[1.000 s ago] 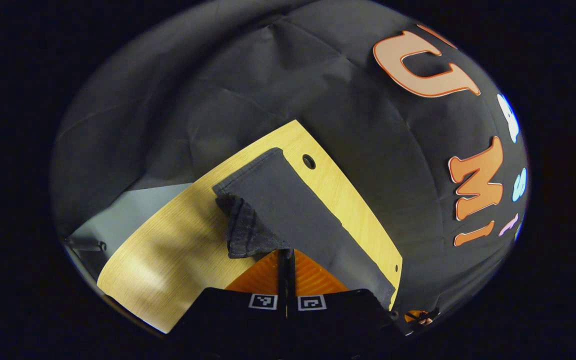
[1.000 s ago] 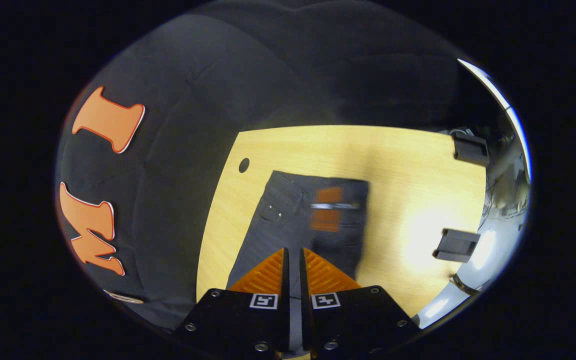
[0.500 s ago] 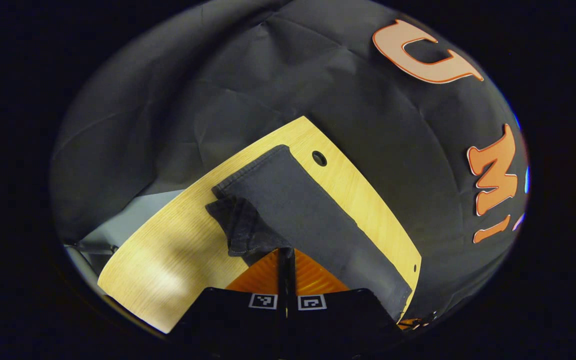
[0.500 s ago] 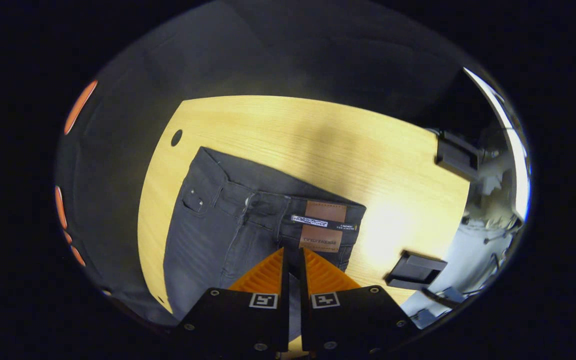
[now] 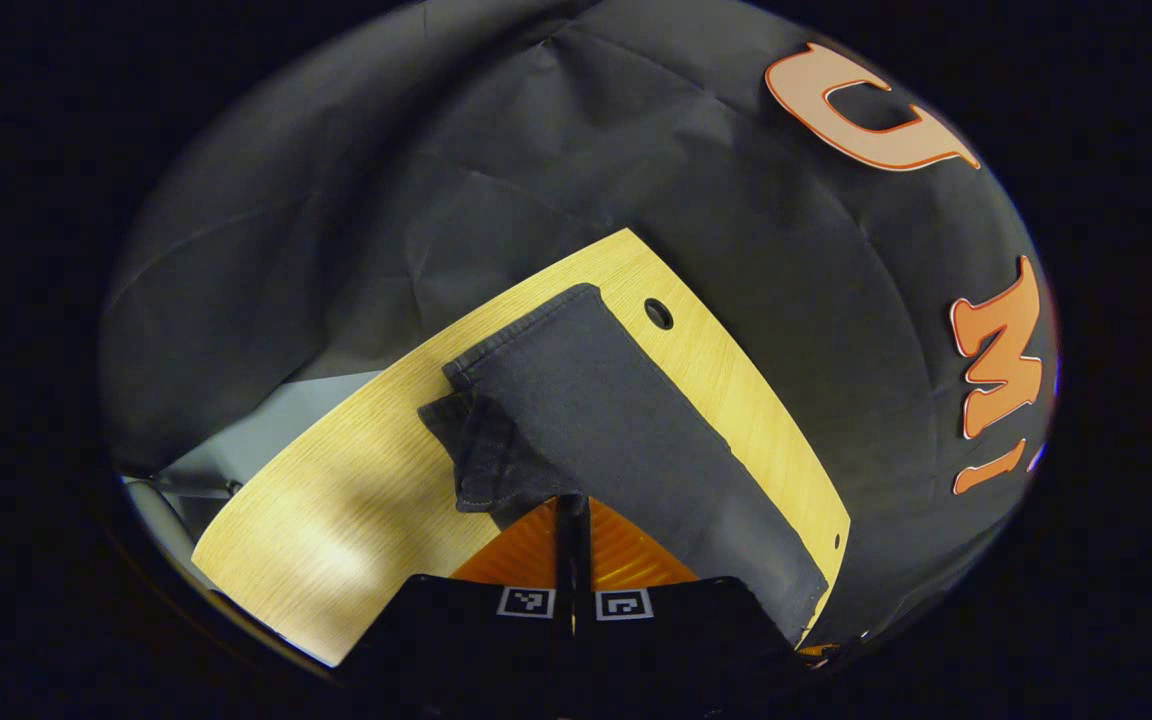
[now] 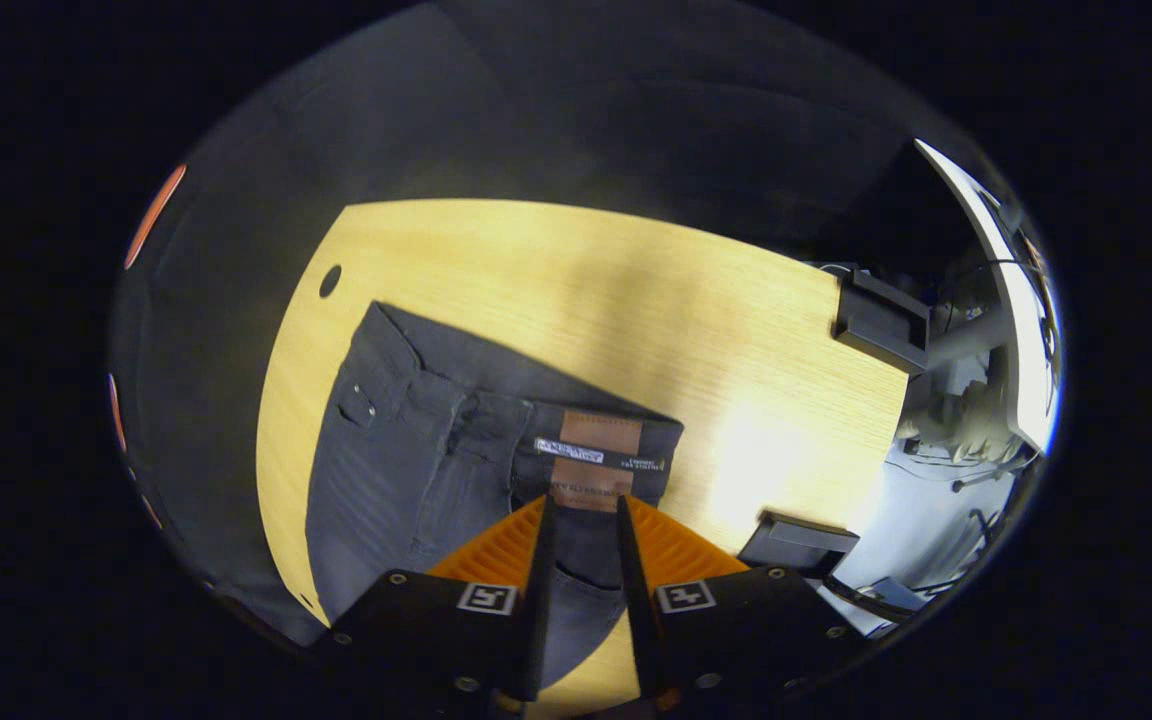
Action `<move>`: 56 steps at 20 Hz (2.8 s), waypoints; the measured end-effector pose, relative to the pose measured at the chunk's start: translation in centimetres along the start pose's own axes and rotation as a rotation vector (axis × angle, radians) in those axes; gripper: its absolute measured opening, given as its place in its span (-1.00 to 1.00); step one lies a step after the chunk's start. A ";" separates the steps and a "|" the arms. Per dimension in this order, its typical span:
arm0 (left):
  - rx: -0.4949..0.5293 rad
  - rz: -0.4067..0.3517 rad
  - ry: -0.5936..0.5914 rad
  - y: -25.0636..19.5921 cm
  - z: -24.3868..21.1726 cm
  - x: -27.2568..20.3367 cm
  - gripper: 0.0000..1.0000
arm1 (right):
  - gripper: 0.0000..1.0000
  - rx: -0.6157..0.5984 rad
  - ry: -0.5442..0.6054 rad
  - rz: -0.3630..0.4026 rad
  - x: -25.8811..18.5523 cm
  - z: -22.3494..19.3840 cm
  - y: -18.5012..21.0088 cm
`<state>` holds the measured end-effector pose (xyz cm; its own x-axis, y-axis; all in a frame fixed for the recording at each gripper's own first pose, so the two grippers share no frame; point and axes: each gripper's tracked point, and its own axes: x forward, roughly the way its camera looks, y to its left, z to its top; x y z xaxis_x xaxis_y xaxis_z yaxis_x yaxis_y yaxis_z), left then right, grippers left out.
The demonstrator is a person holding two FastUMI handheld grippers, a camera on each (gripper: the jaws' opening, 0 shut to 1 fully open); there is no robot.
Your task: Grasp the waist and the cuffs of the jeans and fold them to make the two legs overlap; first hold the waist and fold one-third of the jeans toward the cuffs, then hold the cuffs and fold the remaining one-third in the same direction to finish folding.
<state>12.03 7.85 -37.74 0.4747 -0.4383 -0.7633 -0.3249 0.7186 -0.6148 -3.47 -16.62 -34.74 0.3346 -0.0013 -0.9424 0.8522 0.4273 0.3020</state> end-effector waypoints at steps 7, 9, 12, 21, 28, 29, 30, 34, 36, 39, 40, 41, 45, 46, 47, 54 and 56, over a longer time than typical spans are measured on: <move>-0.017 0.034 0.022 1.5 -0.8 0.0 -0.99 | 0.94 -0.001 0.068 -0.009 4.2 -2.8 1.0; -0.023 0.039 0.026 1.5 -0.9 0.0 -0.99 | 0.29 -0.035 0.059 -0.036 4.5 -2.9 0.7; -0.020 0.041 0.030 1.7 -1.1 0.2 -0.99 | -0.64 0.063 0.056 0.099 3.6 -2.8 3.8; -0.042 -0.054 0.021 0.3 0.3 -0.1 -0.99 | -0.65 0.184 0.038 0.369 0.4 -0.3 10.2; 0.055 -0.088 0.049 -2.0 2.9 1.2 -0.99 | -0.65 0.215 0.050 0.443 -3.0 1.5 14.5; 0.070 -0.080 0.058 -2.4 3.2 1.2 -0.99 | -0.65 0.221 0.060 0.439 -3.2 1.6 15.2; 0.084 -0.079 0.058 -3.2 3.7 1.4 -0.99 | -0.65 0.229 0.061 0.425 -3.0 1.9 15.6; 0.077 -0.041 0.088 -4.0 5.6 4.0 -0.99 | -0.65 0.278 0.087 0.404 -2.8 3.3 17.9; 0.063 -0.005 0.100 -3.4 6.4 5.6 -0.99 | -0.58 0.285 0.102 0.383 -1.9 3.9 18.8; 0.048 0.023 0.117 -3.3 7.1 7.2 -0.99 | -0.65 0.283 0.123 0.358 -0.5 4.8 20.6; 0.053 0.043 0.127 -3.2 7.5 7.8 -0.99 | -0.66 0.289 0.137 0.349 0.2 5.1 21.2; 0.067 0.065 0.132 -3.0 7.9 8.6 -0.99 | -0.66 0.283 0.147 0.342 0.7 5.3 21.9; 0.118 0.159 0.160 -2.9 8.6 10.6 -0.99 | -0.65 0.294 0.193 0.298 2.8 6.1 23.7; 0.147 0.161 0.159 -3.0 8.6 10.8 -0.94 | -0.65 0.283 0.205 0.289 3.5 5.9 24.1; 0.179 0.158 0.160 -3.4 8.8 10.7 -0.94 | -0.65 0.260 0.214 0.289 4.2 5.9 24.6; 0.329 0.162 0.140 -5.1 9.4 9.6 0.49 | 0.43 0.193 0.204 0.369 2.9 6.3 25.7; 0.364 0.181 0.111 -5.0 10.0 9.0 0.66 | 0.58 0.141 0.176 0.392 2.0 6.1 25.7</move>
<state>26.06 5.71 -39.60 0.3391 -0.3282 -0.8817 -0.0757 0.9246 -0.3733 21.53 -11.19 -27.98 0.5798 0.2955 -0.7593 0.7254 0.2372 0.6462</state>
